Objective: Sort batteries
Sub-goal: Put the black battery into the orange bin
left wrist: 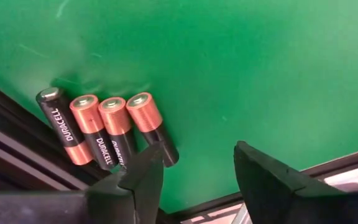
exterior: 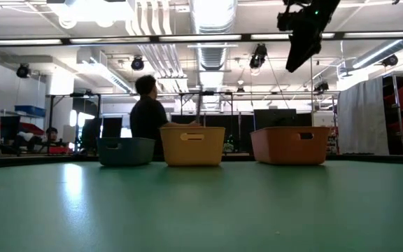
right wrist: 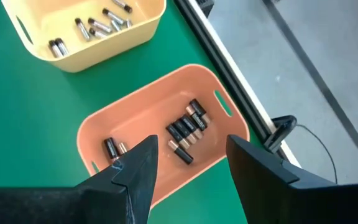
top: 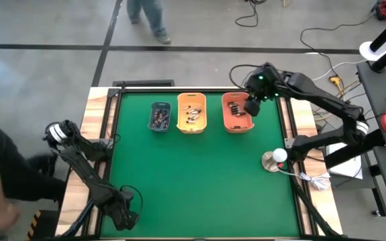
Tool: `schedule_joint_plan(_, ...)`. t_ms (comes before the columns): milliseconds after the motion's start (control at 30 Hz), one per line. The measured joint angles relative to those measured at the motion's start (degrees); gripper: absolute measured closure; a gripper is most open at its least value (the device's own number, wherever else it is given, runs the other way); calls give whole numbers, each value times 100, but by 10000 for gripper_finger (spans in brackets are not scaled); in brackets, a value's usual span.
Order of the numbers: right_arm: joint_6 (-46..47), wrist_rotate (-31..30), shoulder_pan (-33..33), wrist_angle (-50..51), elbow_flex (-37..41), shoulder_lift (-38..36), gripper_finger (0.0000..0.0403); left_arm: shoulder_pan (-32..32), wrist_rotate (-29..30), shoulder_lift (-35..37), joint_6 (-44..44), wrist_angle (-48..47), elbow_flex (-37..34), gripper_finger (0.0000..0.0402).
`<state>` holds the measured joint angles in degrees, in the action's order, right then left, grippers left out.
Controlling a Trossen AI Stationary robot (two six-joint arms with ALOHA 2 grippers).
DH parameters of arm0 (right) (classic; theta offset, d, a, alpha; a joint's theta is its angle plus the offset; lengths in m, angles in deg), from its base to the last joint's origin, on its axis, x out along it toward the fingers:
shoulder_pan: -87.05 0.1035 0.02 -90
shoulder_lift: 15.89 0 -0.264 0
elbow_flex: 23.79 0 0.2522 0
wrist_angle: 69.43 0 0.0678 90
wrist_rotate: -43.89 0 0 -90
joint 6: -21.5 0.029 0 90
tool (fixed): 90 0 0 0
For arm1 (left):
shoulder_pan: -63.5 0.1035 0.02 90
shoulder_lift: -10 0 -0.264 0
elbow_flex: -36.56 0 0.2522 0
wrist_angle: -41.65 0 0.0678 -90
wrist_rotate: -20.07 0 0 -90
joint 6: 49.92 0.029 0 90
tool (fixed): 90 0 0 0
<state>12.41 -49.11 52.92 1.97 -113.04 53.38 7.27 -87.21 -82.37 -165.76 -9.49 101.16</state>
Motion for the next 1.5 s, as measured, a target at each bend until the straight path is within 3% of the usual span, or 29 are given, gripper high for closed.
schedule_joint_plan(467, 104, 4, 13, 93, 1, -142, 237, -113, 72, -22, -739, 7, -179, 244)
schedule_joint_plan(700, 31, 4, 13, 80, 1, -76, 235, -152, 229, 39, -869, -27, 216, 245)
schedule_joint_plan(933, 23, 7, 13, 36, 3, 29, 241, -260, 371, 37, -1217, -722, 464, 245)
schedule_joint_plan(1500, 104, 17, 26, 36, 8, 101, 243, -284, 336, -108, -1624, -936, 354, 245)
